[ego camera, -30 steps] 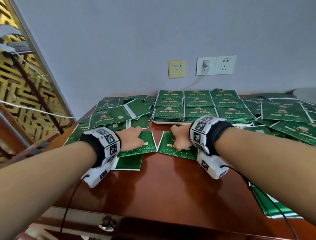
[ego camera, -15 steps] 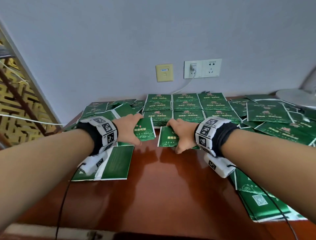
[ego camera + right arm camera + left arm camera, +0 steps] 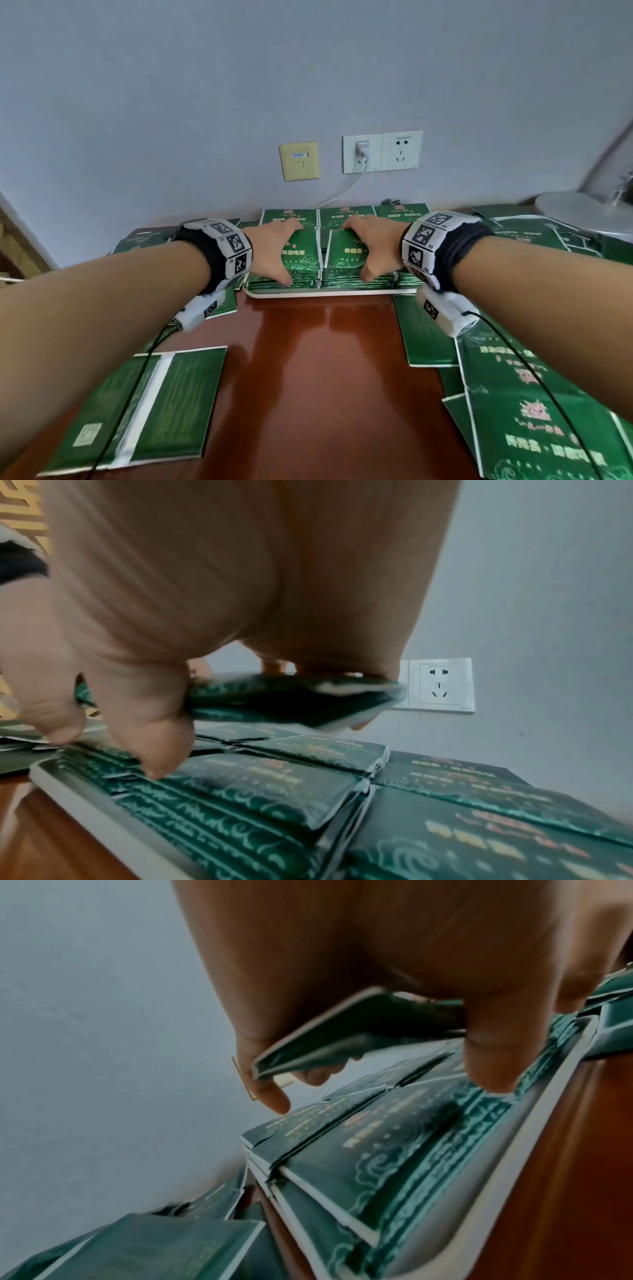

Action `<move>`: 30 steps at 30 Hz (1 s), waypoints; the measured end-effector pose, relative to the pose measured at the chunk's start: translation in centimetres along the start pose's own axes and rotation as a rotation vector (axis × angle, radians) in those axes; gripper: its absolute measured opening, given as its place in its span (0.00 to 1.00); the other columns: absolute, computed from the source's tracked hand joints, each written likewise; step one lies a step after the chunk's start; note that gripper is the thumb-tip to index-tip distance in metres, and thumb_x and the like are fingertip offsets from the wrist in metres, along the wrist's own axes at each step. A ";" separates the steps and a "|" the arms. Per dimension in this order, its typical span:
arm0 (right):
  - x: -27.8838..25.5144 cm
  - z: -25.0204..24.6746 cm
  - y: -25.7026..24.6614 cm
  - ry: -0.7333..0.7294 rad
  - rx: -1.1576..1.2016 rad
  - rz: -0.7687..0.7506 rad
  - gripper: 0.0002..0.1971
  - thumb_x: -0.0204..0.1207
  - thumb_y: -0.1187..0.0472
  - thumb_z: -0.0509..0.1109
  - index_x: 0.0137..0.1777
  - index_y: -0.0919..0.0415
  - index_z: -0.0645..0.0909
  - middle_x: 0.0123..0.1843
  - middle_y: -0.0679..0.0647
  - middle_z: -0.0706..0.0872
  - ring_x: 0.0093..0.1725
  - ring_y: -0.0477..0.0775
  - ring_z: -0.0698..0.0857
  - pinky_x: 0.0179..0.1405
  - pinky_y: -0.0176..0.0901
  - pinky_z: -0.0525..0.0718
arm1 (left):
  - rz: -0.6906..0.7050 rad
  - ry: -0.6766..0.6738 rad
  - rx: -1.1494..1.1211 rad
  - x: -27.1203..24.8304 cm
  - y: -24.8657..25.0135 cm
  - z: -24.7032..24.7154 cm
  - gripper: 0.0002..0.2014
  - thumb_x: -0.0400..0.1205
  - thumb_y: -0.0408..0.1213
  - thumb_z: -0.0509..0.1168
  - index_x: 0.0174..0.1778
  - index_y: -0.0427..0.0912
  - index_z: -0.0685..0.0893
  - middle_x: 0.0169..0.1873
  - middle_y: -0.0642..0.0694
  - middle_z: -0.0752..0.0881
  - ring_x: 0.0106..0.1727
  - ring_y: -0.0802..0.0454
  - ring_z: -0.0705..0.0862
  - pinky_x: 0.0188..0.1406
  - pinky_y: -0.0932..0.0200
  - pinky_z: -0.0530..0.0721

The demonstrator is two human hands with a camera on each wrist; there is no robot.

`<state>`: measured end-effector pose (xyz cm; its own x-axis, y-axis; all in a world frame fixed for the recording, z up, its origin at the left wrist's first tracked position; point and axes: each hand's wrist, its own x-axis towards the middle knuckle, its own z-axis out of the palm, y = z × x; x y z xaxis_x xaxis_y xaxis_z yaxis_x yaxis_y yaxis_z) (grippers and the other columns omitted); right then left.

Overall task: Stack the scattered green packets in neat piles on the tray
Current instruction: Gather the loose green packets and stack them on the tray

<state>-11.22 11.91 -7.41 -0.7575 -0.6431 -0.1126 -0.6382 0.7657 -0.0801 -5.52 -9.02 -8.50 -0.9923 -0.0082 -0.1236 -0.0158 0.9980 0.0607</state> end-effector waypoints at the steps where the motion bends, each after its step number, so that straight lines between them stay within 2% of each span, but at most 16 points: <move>1: 0.6 0.1 0.1 -0.006 -0.027 -0.005 0.47 0.60 0.55 0.83 0.77 0.57 0.61 0.65 0.58 0.77 0.59 0.59 0.80 0.57 0.51 0.82 | 0.005 -0.010 0.024 0.4 0.0 0.2 0.53 0.65 0.48 0.81 0.80 0.45 0.56 0.69 0.42 0.74 0.63 0.45 0.77 0.62 0.53 0.78; 4: 1.6 0.5 0.0 -0.025 -0.155 -0.024 0.51 0.59 0.44 0.82 0.79 0.53 0.60 0.69 0.58 0.74 0.67 0.60 0.74 0.65 0.55 0.77 | 0.014 0.000 0.123 0.9 -0.4 1.0 0.56 0.62 0.55 0.81 0.81 0.52 0.54 0.67 0.42 0.70 0.67 0.44 0.70 0.65 0.45 0.76; 6: 1.6 0.5 0.0 -0.027 -0.224 -0.028 0.52 0.60 0.37 0.79 0.82 0.47 0.57 0.73 0.57 0.69 0.73 0.61 0.67 0.67 0.58 0.73 | 0.026 0.040 0.166 0.4 -0.8 1.5 0.56 0.62 0.61 0.78 0.81 0.58 0.53 0.66 0.42 0.68 0.67 0.44 0.67 0.66 0.44 0.74; 8: 1.2 0.3 0.1 -0.032 -0.217 -0.028 0.49 0.62 0.35 0.76 0.82 0.42 0.56 0.75 0.56 0.67 0.75 0.62 0.65 0.68 0.60 0.71 | 0.054 0.071 0.168 -0.3 -1.1 1.7 0.51 0.65 0.63 0.75 0.81 0.61 0.55 0.67 0.43 0.66 0.67 0.44 0.66 0.68 0.45 0.72; 10: 0.5 0.3 0.3 -0.042 -0.208 -0.016 0.45 0.66 0.34 0.72 0.81 0.39 0.58 0.77 0.56 0.68 0.75 0.63 0.66 0.70 0.59 0.70 | 0.081 0.101 0.141 -1.0 -1.2 1.7 0.43 0.71 0.59 0.73 0.80 0.62 0.60 0.68 0.44 0.67 0.69 0.44 0.66 0.68 0.48 0.71; 12: -0.2 0.4 0.4 -0.033 -0.223 -0.005 0.40 0.70 0.34 0.70 0.81 0.40 0.61 0.76 0.56 0.72 0.73 0.62 0.72 0.68 0.53 0.73 | 0.096 0.114 0.149 -1.5 -1.2 1.8 0.35 0.77 0.52 0.70 0.79 0.62 0.64 0.68 0.45 0.68 0.68 0.45 0.66 0.67 0.49 0.71; 16: -0.9 1.3 0.1 -0.032 -0.187 0.002 0.34 0.75 0.40 0.69 0.80 0.42 0.64 0.77 0.54 0.72 0.68 0.58 0.78 0.64 0.47 0.77 | 0.096 0.049 0.173 -2.0 -1.5 2.3 0.29 0.82 0.44 0.66 0.78 0.66 0.65 0.71 0.47 0.69 0.67 0.46 0.69 0.66 0.44 0.75; 20: -0.5 1.5 -0.2 -0.037 -0.156 -0.016 0.33 0.75 0.44 0.71 0.80 0.41 0.64 0.77 0.54 0.72 0.69 0.59 0.78 0.65 0.47 0.76 | 0.090 0.003 0.136 -2.1 -1.8 2.4 0.31 0.83 0.32 0.62 0.78 0.66 0.66 0.73 0.48 0.70 0.69 0.45 0.71 0.67 0.43 0.74; 23: -0.2 1.5 -0.4 -0.041 -0.157 -0.028 0.34 0.76 0.44 0.71 0.80 0.40 0.63 0.77 0.55 0.70 0.72 0.60 0.74 0.67 0.50 0.75 | 0.084 -0.021 0.126 -2.0 -2.0 2.4 0.33 0.81 0.27 0.59 0.78 0.65 0.67 0.72 0.48 0.71 0.69 0.45 0.71 0.67 0.44 0.74; 27: 0.0 1.5 -0.4 -0.062 -0.164 -0.021 0.34 0.76 0.45 0.71 0.80 0.39 0.62 0.78 0.55 0.68 0.74 0.60 0.72 0.69 0.53 0.73 | 0.103 -0.029 0.129 -2.0 -2.2 2.3 0.34 0.80 0.25 0.59 0.78 0.62 0.68 0.71 0.47 0.73 0.68 0.45 0.72 0.67 0.44 0.74; 30: -0.2 1.3 -0.6 -0.061 -0.186 -0.018 0.34 0.76 0.44 0.71 0.80 0.39 0.62 0.79 0.55 0.67 0.75 0.61 0.71 0.69 0.54 0.73 | 0.110 -0.025 0.145 -2.1 -2.2 2.3 0.33 0.80 0.28 0.61 0.78 0.62 0.67 0.72 0.47 0.72 0.69 0.45 0.72 0.66 0.44 0.75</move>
<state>-10.50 11.60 -8.60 -0.7393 -0.6507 -0.1735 -0.6705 0.7350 0.1008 -3.15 -11.09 -10.63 -0.9837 0.1012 -0.1483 0.1123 0.9913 -0.0684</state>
